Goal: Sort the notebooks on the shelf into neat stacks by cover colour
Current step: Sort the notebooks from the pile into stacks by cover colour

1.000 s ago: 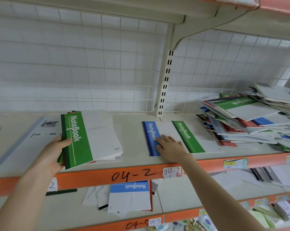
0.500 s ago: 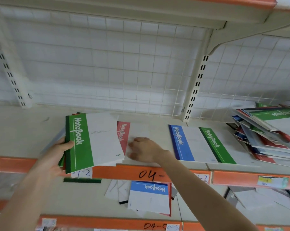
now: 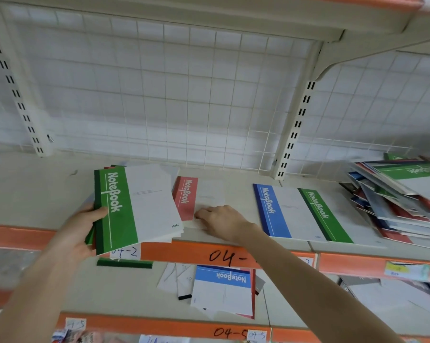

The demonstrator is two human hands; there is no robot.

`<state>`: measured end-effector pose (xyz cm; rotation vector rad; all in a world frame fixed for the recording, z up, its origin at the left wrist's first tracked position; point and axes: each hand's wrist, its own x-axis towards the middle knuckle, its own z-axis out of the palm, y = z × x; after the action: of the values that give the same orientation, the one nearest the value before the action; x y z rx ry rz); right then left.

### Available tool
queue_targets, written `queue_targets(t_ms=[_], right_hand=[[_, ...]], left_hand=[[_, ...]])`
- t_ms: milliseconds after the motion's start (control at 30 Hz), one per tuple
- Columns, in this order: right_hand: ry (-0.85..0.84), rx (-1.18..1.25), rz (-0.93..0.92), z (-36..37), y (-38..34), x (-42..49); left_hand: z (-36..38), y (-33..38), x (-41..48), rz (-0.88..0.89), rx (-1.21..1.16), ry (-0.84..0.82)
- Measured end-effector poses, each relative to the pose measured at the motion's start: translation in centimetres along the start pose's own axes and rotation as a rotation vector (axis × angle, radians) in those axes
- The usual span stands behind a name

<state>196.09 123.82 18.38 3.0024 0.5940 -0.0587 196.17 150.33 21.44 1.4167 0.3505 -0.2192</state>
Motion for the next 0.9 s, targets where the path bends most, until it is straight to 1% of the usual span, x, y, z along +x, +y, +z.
queue_targets(t_ms=[100, 200, 333, 400, 433, 500, 533, 600, 633, 667, 700, 733, 800, 833, 900], right_hand=[[-0.001, -0.060, 0.083, -0.5, 0.4, -1.0], [-0.022, -0.071, 0.150, -0.4, 1.7, -2.6], [-0.037, -0.075, 0.166, 0.2, 2.7, -4.0], [-0.023, -0.026, 0.171, 0.7, 3.3, -4.2], [-0.019, 0.041, 0.186, 0.8, 3.7, -4.3], [0.027, 0.272, 0.259, 0.7, 4.2, -4.7], [0.098, 0.439, 0.321, 0.4, 4.2, -5.0], [0.266, 0.866, 0.485, -0.4, 3.7, -5.4], [0.318, 1.098, 0.557, -0.9, 3.3, -5.5], [0.327, 1.303, 0.616, -1.4, 3.0, -5.6], [0.303, 1.437, 0.664, -1.9, 2.7, -5.6], [0.261, 1.472, 0.696, -2.3, 2.5, -5.7], [0.224, 1.345, 0.734, -2.3, 2.4, -5.9], [0.249, 1.253, 0.761, -2.1, 2.4, -6.1], [0.369, 1.144, 0.832, -1.6, 3.2, -6.6]], left_hand=[[0.6, -0.1, 0.2, -0.039, -0.004, -0.014], [1.4, -0.3, 0.5, -0.055, -0.012, -0.049], [2.8, -0.4, 0.9, -0.043, 0.011, -0.071], [3.4, -0.5, 1.0, -0.035, 0.020, -0.094], [3.7, -0.5, 1.1, -0.029, 0.021, -0.106], [4.5, -0.5, 1.0, -0.014, 0.037, -0.128], [4.9, -0.5, 0.9, -0.008, 0.046, -0.141], [6.0, -0.6, 0.7, 0.009, 0.058, -0.179], [6.6, -0.8, 0.6, 0.018, 0.066, -0.196], [7.4, -1.0, 0.5, 0.026, 0.073, -0.212], [8.2, -1.3, 0.4, 0.035, 0.074, -0.226], [9.1, -1.6, 0.2, 0.045, 0.071, -0.241], [11.0, -2.3, -0.2, 0.059, 0.058, -0.280], [12.1, -2.6, -0.4, 0.063, 0.045, -0.297], [14.1, -3.3, -0.7, 0.077, 0.019, -0.304]])
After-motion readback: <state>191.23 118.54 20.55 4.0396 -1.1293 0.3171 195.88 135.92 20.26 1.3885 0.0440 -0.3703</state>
